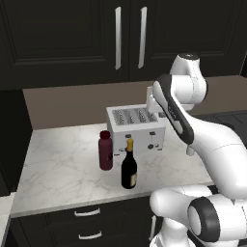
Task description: Place the drinks on the dining counter in a tight cluster.
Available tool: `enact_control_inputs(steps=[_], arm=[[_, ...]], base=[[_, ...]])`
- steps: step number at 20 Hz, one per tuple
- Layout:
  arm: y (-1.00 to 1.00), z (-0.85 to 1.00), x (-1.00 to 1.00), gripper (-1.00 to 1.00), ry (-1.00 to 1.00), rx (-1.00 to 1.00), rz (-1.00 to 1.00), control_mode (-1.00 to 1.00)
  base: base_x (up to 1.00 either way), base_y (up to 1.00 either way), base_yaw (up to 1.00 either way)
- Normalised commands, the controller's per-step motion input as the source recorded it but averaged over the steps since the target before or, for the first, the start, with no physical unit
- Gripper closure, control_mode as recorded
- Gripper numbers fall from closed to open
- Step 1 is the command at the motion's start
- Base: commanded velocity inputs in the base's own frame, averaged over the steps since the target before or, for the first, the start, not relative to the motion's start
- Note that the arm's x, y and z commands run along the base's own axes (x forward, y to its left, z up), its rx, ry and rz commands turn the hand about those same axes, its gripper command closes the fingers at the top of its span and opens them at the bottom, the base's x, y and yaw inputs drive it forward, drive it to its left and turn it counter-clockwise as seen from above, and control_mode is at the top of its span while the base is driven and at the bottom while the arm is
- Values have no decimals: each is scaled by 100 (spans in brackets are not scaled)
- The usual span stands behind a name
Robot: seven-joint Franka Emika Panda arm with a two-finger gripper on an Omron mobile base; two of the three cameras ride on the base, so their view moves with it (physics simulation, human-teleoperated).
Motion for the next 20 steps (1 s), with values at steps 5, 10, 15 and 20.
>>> enact_control_inputs(steps=[5, 10, 15, 20], arm=[[4, 2, -20, -100, -8, 0, 2, -100], [10, 1, -40, -100, 0, 0, 5, -100], [9, 0, -53, -100, -6, 0, 9, -100], [17, -8, -18, -100, -11, 1, 18, -100]], base=[[0, 0, 0], [0, 0, 0], [0, 0, 0], [0, 0, 0]])
